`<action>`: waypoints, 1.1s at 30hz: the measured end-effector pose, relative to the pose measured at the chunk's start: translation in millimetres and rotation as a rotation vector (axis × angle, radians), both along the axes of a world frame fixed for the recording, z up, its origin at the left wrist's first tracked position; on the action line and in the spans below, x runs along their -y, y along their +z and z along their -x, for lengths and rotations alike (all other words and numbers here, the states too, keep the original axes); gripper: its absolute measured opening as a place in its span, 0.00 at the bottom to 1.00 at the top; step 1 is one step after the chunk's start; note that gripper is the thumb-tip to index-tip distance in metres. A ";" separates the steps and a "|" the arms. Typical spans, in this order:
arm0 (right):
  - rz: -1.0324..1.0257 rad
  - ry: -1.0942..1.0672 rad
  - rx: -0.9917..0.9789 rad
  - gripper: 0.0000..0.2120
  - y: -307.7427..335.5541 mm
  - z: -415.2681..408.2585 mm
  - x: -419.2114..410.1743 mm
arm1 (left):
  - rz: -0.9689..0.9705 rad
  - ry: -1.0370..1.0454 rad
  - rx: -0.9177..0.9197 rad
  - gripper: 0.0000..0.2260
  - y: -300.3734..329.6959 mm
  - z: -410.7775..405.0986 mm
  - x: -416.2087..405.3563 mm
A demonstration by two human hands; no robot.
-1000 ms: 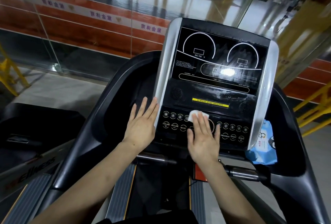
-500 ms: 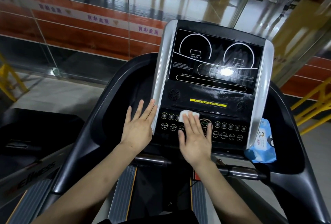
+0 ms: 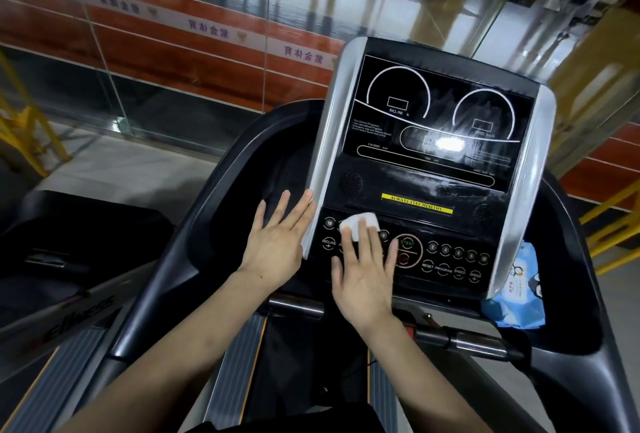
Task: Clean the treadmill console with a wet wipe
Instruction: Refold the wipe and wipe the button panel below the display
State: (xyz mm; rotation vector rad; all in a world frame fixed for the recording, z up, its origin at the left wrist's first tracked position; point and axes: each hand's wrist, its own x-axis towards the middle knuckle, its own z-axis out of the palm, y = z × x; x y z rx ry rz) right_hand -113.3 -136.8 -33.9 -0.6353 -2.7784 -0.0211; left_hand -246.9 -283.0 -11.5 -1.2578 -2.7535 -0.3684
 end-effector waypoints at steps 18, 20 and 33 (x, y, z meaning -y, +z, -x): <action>0.014 0.211 -0.007 0.30 -5.8 36.6 16.4 | 0.029 -0.032 -0.030 0.37 -6.4 5.3 2.8; -0.016 0.235 0.023 0.31 -4.7 35.3 10.7 | 0.032 -0.031 -0.027 0.37 -6.1 5.0 2.8; 0.033 0.047 -0.046 0.33 -12.7 7.3 -0.9 | 0.050 -0.011 -0.008 0.38 -2.3 3.7 2.8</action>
